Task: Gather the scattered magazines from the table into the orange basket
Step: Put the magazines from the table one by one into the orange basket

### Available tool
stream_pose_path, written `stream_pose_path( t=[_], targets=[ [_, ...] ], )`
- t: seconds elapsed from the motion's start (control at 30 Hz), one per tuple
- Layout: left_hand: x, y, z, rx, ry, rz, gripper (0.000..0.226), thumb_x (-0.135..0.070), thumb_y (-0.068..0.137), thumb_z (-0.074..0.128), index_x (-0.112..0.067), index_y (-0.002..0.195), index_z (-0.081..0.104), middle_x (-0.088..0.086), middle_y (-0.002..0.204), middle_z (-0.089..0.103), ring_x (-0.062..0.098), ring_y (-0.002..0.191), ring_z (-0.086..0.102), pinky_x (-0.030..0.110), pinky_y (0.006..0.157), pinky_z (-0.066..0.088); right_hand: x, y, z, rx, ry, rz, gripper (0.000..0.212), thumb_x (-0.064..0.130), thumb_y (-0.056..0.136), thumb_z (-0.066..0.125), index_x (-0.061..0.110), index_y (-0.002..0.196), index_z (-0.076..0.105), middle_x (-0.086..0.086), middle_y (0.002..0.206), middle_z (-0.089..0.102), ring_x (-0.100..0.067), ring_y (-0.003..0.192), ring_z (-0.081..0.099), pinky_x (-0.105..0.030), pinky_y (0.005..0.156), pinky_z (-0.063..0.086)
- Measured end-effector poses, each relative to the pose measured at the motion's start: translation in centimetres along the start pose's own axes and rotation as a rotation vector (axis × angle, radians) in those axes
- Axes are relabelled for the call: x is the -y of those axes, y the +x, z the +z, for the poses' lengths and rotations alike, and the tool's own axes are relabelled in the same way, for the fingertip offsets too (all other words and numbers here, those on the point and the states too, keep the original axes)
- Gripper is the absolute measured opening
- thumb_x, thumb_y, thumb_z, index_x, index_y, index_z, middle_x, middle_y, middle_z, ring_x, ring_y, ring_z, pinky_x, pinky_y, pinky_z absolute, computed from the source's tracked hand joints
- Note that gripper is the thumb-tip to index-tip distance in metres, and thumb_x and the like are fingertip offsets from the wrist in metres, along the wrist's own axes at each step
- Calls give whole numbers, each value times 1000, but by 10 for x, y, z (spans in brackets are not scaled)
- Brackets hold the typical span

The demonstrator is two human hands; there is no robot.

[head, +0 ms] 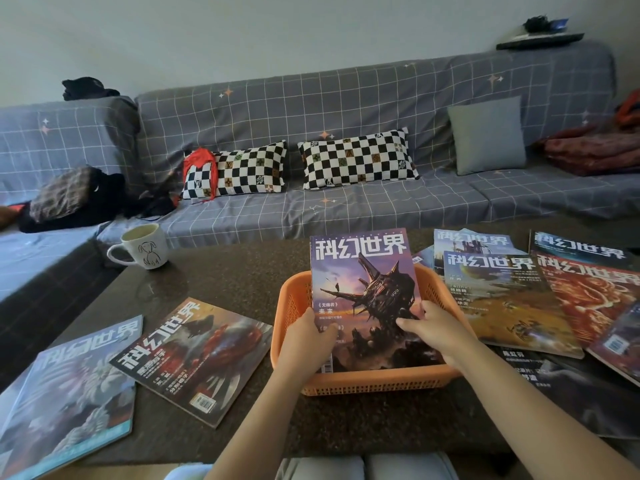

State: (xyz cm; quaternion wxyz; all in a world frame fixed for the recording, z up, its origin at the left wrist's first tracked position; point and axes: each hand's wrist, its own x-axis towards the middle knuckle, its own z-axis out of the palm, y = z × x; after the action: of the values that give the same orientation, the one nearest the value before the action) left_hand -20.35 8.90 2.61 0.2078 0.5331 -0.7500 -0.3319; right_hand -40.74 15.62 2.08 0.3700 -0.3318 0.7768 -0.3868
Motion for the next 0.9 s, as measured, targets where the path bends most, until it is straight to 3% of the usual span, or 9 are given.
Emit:
stream_pose_path(
  t=[0.13,0.23,0.33,0.43,0.53,0.6,0.67,0.8,0.9],
  targets=[
    [-4,-8,-4,-105,-63,45,16,-26,93,49,-17,105,55,-11,73,62,-6,56,58,10,39,36,10,-15,3,-200,-72,-125,46,28,88,60,15,129,46,1,128,55,-17,109,55,-26,77,47],
    [-2,-19,-15,-212,-173,92,26,-22,95,49,-28,121,51,-19,98,63,-12,64,59,12,46,45,19,-31,13,-359,-72,-361,54,24,88,60,20,137,40,4,134,51,-6,110,52,-12,80,36],
    [7,-27,-34,-300,-212,99,44,-27,97,49,-27,140,41,-8,125,60,-16,83,55,14,68,49,38,-41,34,-235,11,-495,49,27,89,59,26,136,42,10,130,50,3,106,48,-7,82,33],
    [19,-32,-57,-357,-245,43,49,-29,96,52,-23,143,40,1,138,54,11,118,55,23,85,50,64,-44,62,-66,68,-556,43,29,89,59,26,131,49,16,124,52,3,109,47,-8,81,37],
    [40,-34,-76,-394,-231,5,46,-25,96,53,-24,141,42,2,138,53,6,111,54,7,66,47,85,-46,94,83,27,-630,36,29,90,58,26,125,53,18,117,56,6,103,53,-5,76,42],
    [56,-35,-87,-415,-268,-23,42,-25,96,52,-24,137,46,1,138,53,8,116,52,21,83,54,96,-44,117,162,8,-659,32,27,90,58,28,122,56,15,115,60,3,105,55,-11,82,44],
    [73,-35,-95,-447,-262,-72,39,-25,95,52,-22,134,49,0,135,55,12,121,52,38,99,49,107,-41,142,240,-12,-665,31,25,89,59,27,120,57,12,113,62,0,104,56,-12,83,44],
    [107,-32,-104,-472,-294,-196,40,-31,92,56,-20,131,53,2,130,57,15,113,57,39,97,49,123,-26,188,345,-135,-659,33,24,87,62,20,120,58,4,114,63,-5,100,58,-10,79,43],
    [130,-30,-105,-450,-301,-314,46,-29,92,56,-18,136,48,7,138,49,21,120,52,42,100,47,133,-6,217,404,-355,-598,40,28,86,63,17,124,56,-1,120,61,-12,103,58,-24,88,46]
  ],
)
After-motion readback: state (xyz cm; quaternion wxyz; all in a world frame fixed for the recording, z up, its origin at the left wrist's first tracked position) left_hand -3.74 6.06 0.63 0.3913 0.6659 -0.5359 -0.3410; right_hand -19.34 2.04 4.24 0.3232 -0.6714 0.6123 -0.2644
